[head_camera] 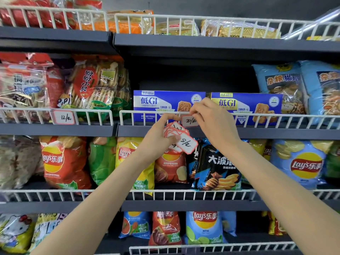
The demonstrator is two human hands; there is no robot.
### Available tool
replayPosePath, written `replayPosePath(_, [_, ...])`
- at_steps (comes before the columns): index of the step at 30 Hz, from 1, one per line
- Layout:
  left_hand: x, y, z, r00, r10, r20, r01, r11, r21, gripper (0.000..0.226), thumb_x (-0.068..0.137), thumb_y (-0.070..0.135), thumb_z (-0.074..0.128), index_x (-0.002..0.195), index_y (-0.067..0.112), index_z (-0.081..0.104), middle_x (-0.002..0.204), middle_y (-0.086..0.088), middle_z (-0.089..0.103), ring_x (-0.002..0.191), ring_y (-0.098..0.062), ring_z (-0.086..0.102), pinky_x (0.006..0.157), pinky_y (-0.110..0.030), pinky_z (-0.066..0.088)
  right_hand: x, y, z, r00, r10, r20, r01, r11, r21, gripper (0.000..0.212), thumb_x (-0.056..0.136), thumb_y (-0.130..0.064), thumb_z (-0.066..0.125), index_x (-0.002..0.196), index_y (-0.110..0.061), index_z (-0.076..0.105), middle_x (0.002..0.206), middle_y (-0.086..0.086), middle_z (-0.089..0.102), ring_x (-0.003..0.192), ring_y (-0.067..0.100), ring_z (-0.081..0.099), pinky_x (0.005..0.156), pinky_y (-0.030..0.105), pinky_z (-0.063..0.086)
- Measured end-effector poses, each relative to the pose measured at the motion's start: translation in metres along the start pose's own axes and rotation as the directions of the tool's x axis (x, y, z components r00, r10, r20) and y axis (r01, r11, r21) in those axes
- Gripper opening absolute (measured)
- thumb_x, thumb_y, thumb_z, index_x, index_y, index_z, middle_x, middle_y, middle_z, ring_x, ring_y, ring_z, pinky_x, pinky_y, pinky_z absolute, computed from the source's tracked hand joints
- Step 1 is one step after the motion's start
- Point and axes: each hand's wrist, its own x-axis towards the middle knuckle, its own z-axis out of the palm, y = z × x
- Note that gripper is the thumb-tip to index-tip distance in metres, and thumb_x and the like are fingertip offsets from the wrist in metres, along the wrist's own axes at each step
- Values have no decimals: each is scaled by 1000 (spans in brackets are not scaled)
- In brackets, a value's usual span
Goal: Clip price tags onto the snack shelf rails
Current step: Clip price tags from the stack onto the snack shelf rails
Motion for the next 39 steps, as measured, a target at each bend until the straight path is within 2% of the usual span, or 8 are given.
replayPosePath(5, [2,-1,0,1000,9,5,-9,1000,-21,38,89,9,60,111,37,46,101,15,51,85,-4,62,76,-41,59,-3,-1,-2,1000,-7,19,8,998,-64,20,93,-17,53,110,-12,62,105,6,59,96,18,54,61,25,40])
replayPosePath(12, [1,-1,-3,1000,15,4,-15,999,-48,36,89,10,60,111,36,48,100,14,56,89,-5,62,77,-35,59,-3,-4,2,1000,-12,16,14,992,-128,23,96,-24,48,114,-13,57,107,4,55,96,15,51,55,21,35])
replayPosePath(21, [1,-1,-5,1000,10,-10,-11,998,-62,36,89,12,60,115,35,50,101,12,58,93,-8,63,77,-32,58,-9,-9,1,1000,4,16,-2,991,-136,26,91,-15,56,116,-9,60,110,8,55,100,19,52,53,25,41])
replayPosePath(26, [-2,0,-5,1000,16,-13,-17,998,-59,40,90,11,59,122,33,50,103,10,58,91,-5,62,73,-25,57,-14,-10,3,1000,1,30,3,990,-144,27,84,-6,66,111,-5,64,105,11,60,95,24,57,61,32,49])
replayPosePath(29, [-5,0,0,997,28,-74,-32,998,-53,42,90,11,59,127,29,48,109,7,58,98,-8,61,78,-27,56,-17,-11,3,1000,1,30,3,992,-128,34,87,-9,62,121,-7,60,113,10,60,103,24,57,76,36,49])
replayPosePath(32, [-6,0,9,979,8,-206,-27,996,-89,37,90,13,59,122,26,46,112,4,57,106,-14,59,86,-37,55,-22,-9,1,997,27,66,-23,998,-60,37,96,-17,49,132,-13,51,129,4,52,118,18,49,91,34,45])
replayPosePath(34, [-5,-1,15,963,-19,-270,-8,995,-99,35,91,17,59,123,22,47,112,3,59,107,-17,60,89,-42,54,-23,-7,-2,994,77,82,-83,994,72,36,98,-21,42,133,-15,50,133,-1,49,120,13,46,93,29,45])
replayPosePath(39, [-4,6,34,945,17,-326,-36,998,-52,31,91,22,58,122,15,55,113,-2,64,106,-18,60,93,-44,51,-28,2,-15,970,183,162,-231,904,359,34,97,-26,45,129,-18,54,129,-2,57,114,7,51,83,9,36])
